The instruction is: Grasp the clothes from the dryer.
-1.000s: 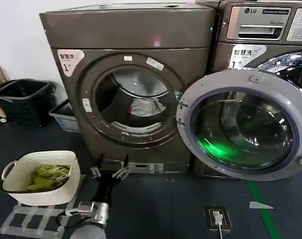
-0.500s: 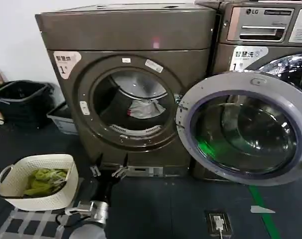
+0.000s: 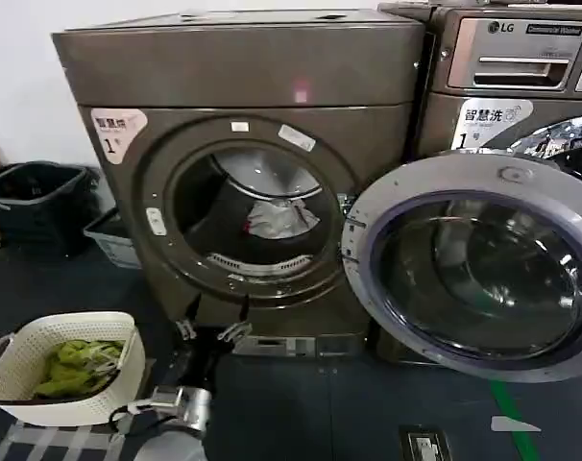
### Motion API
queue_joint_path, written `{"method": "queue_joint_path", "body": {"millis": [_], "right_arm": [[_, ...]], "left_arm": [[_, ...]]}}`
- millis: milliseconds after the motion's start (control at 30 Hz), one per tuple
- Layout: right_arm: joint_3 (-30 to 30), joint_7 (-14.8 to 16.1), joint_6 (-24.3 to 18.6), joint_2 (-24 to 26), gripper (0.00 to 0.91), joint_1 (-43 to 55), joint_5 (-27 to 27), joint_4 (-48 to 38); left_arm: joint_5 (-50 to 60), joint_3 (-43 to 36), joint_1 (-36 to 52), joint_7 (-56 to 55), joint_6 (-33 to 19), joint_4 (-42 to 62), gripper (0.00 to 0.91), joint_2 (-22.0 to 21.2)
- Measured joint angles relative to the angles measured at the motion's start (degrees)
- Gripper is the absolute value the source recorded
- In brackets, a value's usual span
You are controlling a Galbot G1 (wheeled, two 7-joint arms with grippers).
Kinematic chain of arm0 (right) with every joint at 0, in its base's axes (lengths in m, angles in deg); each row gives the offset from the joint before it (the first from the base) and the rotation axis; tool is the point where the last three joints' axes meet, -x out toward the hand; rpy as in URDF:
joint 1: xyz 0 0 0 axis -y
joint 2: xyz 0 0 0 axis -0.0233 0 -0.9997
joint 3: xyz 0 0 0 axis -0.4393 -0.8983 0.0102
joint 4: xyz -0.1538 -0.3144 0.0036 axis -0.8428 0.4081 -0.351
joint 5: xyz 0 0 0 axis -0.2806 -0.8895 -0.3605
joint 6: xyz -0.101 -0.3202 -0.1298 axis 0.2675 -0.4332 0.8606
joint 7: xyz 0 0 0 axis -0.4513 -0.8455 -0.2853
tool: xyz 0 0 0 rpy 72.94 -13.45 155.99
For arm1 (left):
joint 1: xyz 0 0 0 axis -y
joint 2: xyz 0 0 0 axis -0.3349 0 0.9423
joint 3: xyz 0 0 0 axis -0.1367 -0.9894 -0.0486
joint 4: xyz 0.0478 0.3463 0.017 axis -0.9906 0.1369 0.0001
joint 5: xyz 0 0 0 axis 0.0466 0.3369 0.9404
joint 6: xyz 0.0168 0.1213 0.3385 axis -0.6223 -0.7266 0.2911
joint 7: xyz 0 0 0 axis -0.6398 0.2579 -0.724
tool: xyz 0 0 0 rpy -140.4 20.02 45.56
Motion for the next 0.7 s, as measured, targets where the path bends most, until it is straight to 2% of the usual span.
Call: {"method": "queue_joint_path", "body": {"millis": [700], "right_arm": [[0.56,0.13,0.0,0.02,0.907,-0.14,0.03,-0.29]], "left_arm": [[-0.07,-0.09,0.68,0.06,-0.03,0.4,0.907,0.12]]}}
